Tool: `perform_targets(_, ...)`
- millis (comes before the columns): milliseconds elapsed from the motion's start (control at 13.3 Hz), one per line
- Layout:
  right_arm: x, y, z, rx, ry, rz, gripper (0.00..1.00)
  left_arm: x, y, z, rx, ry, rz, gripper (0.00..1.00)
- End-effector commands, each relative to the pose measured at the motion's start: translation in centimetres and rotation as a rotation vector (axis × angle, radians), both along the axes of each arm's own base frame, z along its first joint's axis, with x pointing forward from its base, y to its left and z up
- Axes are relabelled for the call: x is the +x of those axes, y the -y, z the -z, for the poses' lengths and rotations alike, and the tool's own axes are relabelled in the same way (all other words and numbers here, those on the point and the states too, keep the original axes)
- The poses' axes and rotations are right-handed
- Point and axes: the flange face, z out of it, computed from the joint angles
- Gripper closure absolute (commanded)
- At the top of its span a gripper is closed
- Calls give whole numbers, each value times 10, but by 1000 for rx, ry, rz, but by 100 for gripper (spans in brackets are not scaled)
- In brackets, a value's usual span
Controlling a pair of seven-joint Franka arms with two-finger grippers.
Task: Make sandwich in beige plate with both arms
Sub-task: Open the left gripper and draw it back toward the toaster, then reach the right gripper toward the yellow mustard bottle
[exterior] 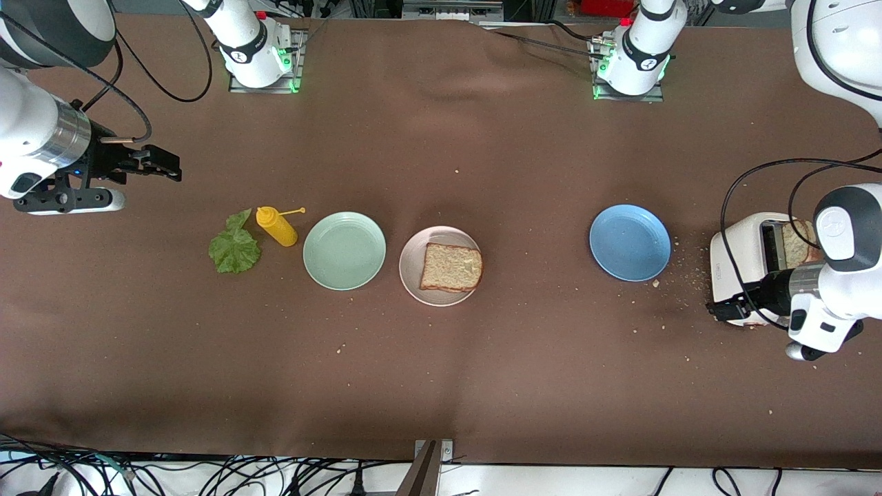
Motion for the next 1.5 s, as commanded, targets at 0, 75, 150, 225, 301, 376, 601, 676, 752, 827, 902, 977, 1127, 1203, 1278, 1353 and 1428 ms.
perform_targets(0, 5, 4, -7, 20, 5, 7, 0, -6, -10, -18, 68, -3, 22, 0)
perform_targets(75, 6, 4, -1, 17, -9, 10, 0, -8, -12, -16, 83, -12, 66, 0)
perform_targets(150, 9, 2, 5, 7, -11, 10, 0, -13, -27, -32, 87, 8, 116, 0)
perform_targets(225, 11, 2, 6, 7, -5, 4, 0, -19, -42, -45, 77, 23, 152, 0)
perform_targets(301, 11, 0, 8, 7, -8, -4, 0, -32, -56, -52, 57, 21, 203, 0)
perform_targets(376, 9, -1, 10, 11, -16, -20, 0, -47, -61, -56, 38, 21, 276, 0)
perform_targets(601, 6, -7, 11, 29, -14, -129, 0, -73, -59, -107, 39, 73, 320, 0)
perform_targets(676, 7, -7, 11, 42, 0, -193, 0, -81, -57, -123, 34, 72, 320, 0)
perform_targets(752, 12, -7, 17, 51, 28, -239, 1, -87, -54, -142, 36, 83, 324, 0)
perform_targets(827, 14, -5, 31, 68, 52, -304, 1, -93, -54, -155, 44, 92, 327, 0)
perform_targets(902, 17, -4, 40, 76, 87, -380, 1, -100, -57, -165, 88, 69, 339, 0)
perform_targets(977, 20, -2, 47, 83, 109, -424, 1, -100, -61, -171, 129, 45, 348, 0)
perform_targets(1127, 21, -5, 64, 153, 140, -492, 1, -94, -67, -177, 124, 42, 341, 0)
perform_targets(1203, 20, 4, 76, 198, 151, -537, 1, -94, -68, -176, 125, 39, 340, 0)
perform_targets(1278, 18, 22, 87, 246, 159, -555, 1, -94, -67, -173, 124, 34, 341, 0)
perform_targets(1353, 15, 28, 97, 296, 158, -580, 1, -92, -67, -165, 119, 21, 343, 0)
perform_targets(1428, 10, 43, 111, 333, 155, -603, 1, -91, -67, -160, 117, 12, 345, 0)
